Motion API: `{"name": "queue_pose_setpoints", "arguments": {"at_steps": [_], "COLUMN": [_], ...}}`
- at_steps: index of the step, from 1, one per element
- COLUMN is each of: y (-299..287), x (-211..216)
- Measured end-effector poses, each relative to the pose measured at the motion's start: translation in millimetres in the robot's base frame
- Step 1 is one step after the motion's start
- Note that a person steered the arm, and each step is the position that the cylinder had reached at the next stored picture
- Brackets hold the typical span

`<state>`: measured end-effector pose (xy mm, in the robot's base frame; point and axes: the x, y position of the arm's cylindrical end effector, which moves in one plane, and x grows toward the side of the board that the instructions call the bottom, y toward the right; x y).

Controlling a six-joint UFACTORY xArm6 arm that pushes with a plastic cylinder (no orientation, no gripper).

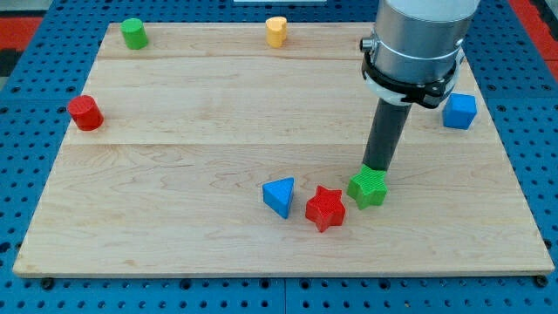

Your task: Move the blue cube diagonal to the top right of the green star

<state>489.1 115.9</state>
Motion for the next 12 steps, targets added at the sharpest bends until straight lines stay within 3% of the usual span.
{"name": "queue_pose_setpoints", "arguments": {"at_steps": [6, 9, 10, 12], "y": [20.6, 191.4, 196.5, 151.9], "x": [-3.3, -47.1, -92.9, -101.2]}}
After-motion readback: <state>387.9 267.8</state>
